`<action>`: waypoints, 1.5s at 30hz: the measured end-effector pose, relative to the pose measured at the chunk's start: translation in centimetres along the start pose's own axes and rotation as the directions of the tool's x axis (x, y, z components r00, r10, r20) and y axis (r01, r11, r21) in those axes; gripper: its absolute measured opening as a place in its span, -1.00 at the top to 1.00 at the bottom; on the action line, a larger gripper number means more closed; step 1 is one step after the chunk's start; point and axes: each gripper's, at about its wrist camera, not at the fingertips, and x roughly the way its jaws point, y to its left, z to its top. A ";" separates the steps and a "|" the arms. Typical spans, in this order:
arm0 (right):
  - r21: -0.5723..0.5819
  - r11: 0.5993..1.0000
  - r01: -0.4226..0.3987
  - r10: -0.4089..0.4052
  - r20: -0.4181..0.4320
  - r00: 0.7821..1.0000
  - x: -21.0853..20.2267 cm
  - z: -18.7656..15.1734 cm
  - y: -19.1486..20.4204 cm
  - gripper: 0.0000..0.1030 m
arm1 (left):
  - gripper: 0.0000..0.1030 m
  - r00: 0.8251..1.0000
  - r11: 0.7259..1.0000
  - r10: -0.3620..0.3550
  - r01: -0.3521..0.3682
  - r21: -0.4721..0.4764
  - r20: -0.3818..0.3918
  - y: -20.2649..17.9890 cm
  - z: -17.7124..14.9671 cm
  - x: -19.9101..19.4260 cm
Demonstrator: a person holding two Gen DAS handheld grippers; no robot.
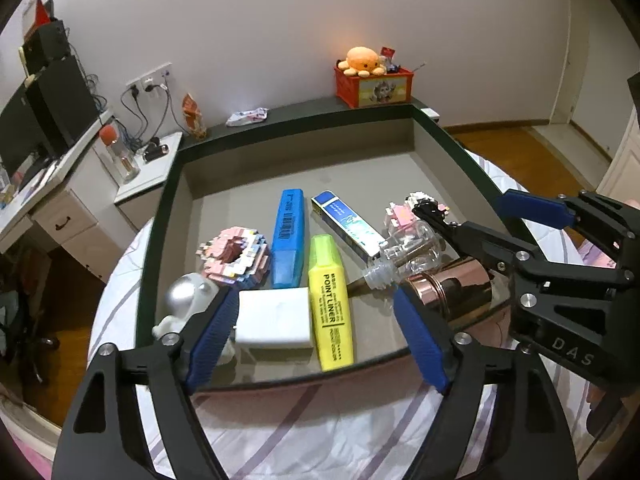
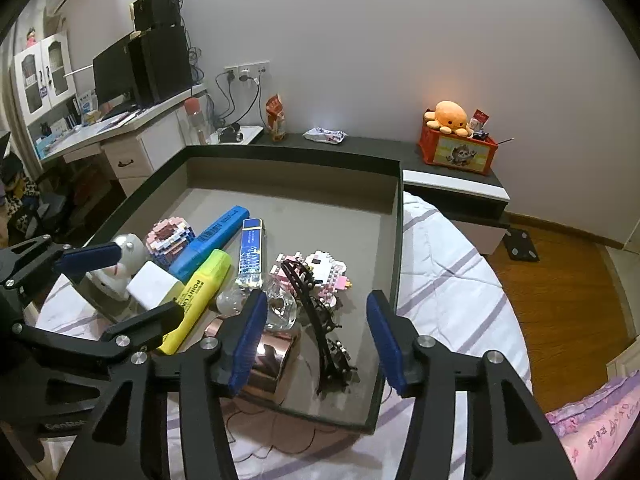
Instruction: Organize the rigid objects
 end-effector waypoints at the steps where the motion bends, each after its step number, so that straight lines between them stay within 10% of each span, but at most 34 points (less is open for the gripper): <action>1: 0.000 1.000 0.004 -0.004 0.003 1.000 -0.2 0.0 0.0 -0.16 | -0.65 1.000 1.000 0.004 -0.004 0.000 0.006 0.1 -0.1 -0.3; 20: 0.024 1.000 0.017 -0.020 0.109 0.994 -5.5 0.0 1.2 -1.00 | -0.99 0.991 0.996 0.059 -0.051 -0.068 0.117 2.8 -1.9 -6.6; 34: 0.013 0.999 -0.030 0.027 0.193 0.981 -10.5 -0.5 2.8 -1.00 | -0.99 0.965 0.986 0.121 -0.088 -0.144 0.233 4.1 -3.8 -12.4; 45: -0.033 0.999 -0.014 0.025 0.353 0.935 -19.3 -0.8 5.5 -1.00 | -0.99 0.901 0.972 0.216 -0.160 -0.173 0.376 3.7 -6.5 -20.5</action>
